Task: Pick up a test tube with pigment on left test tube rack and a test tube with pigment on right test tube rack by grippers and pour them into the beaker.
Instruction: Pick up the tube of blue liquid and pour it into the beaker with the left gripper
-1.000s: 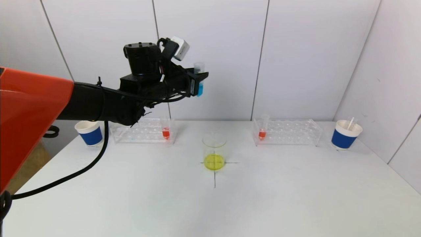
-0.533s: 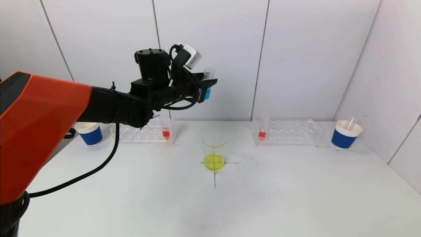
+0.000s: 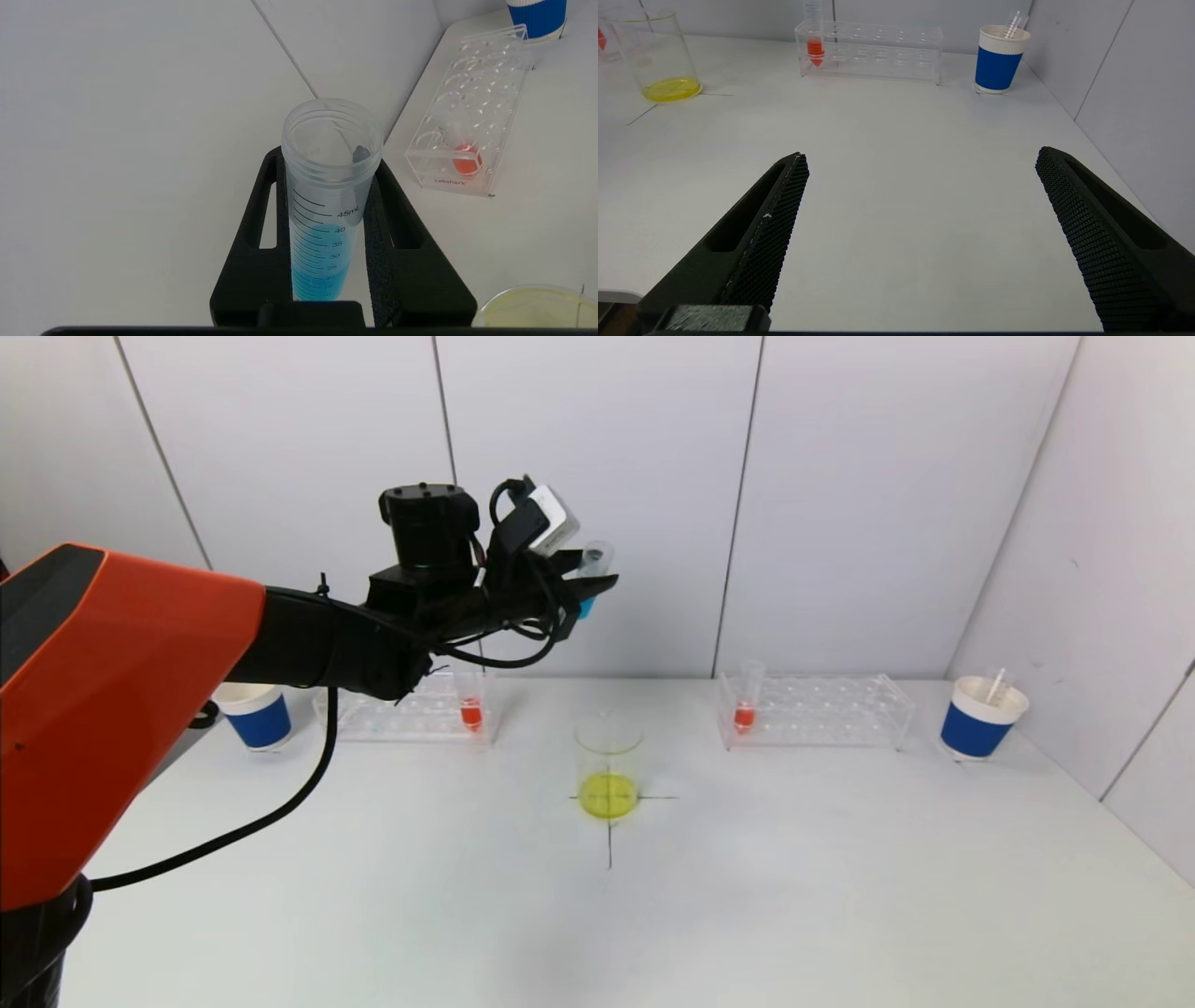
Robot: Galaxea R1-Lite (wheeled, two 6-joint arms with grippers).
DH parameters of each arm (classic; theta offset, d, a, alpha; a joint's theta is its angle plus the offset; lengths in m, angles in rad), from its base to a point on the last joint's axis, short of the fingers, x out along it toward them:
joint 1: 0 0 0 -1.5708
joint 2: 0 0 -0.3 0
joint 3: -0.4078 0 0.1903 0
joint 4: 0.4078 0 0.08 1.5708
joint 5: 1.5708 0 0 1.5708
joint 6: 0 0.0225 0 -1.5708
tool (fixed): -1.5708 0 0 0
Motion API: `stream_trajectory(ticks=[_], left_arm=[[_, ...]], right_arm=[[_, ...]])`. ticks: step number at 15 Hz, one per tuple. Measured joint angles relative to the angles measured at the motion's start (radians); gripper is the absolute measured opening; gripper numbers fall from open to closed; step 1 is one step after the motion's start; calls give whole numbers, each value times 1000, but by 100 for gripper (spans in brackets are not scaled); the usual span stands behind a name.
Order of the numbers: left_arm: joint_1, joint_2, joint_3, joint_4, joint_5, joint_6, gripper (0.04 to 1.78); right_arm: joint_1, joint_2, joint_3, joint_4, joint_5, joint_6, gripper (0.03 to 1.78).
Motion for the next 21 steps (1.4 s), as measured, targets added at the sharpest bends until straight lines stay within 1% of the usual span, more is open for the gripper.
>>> stream_trajectory(ticks=[2,5,8,10,13,15,18,21], left_arm=[[17,4,2,1,-45,68,45],[31,12,2,0,-84,131,45],[54,22,2,1,-166,222,45],[63,28,2,1,-202,270,45],[70,40,1,-1,-210,335,45],[70,47,0,-11,-214,352,45],[69,59,0,-14,-244,411,45],[70,68,4,-15,-246,449,45]], right_arm=[[0,0,0,0,0,0,177],[1,0,0,0,0,0,177],[0,0,0,0,0,0,177],[0,0,0,0,0,0,177],[1,0,0,0,0,0,177],[0,0,0,0,0,0,177],[0,0,0,0,0,0,177],[0,0,0,0,0,0,177]])
